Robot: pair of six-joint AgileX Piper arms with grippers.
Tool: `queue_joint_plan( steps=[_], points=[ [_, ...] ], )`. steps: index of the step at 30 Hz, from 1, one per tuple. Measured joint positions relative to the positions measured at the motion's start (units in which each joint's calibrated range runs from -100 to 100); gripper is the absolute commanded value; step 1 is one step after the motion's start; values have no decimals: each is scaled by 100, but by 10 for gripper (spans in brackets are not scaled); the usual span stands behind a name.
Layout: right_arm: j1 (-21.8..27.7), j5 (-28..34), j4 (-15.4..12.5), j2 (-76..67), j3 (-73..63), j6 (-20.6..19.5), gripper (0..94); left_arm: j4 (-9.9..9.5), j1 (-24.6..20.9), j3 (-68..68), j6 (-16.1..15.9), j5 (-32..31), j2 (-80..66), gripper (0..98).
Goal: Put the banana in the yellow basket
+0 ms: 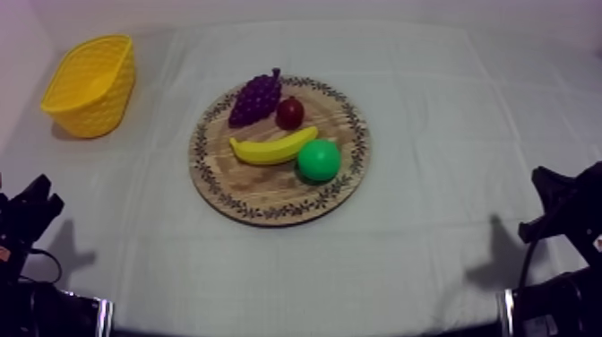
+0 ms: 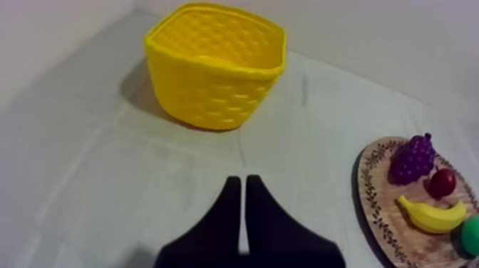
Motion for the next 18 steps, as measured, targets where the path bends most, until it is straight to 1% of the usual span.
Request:
queue_joint_plan(
  steps=[2, 4, 6, 8, 11, 13, 15, 18],
  points=[
    [0, 0, 0, 0, 0, 0, 4, -41, 0, -27, 1, -37, 0, 1],
    [0, 0, 0, 0, 0, 0, 4, -123, 0, -41, 70, -75, 61, 1],
    [0, 0, 0, 0, 0, 0, 4, -224, 0, -95, 201, -83, 179, 1],
    [0, 0, 0, 0, 0, 0, 4, -313, 0, -203, 419, -95, 379, 1],
    [0, 0, 0, 0, 0, 0, 4, -341, 17, -428, 800, -73, 728, 1],
    [0, 0, 0, 0, 0, 0, 4, -353, 28, -614, 998, -44, 950, 1],
    [0, 0, 0, 0, 0, 0, 4, -390, 47, -837, 1118, 60, 1212, 1],
    [0, 0, 0, 0, 0, 0, 4, -483, 97, -1210, 1167, 194, 1596, 1]
  ],
)
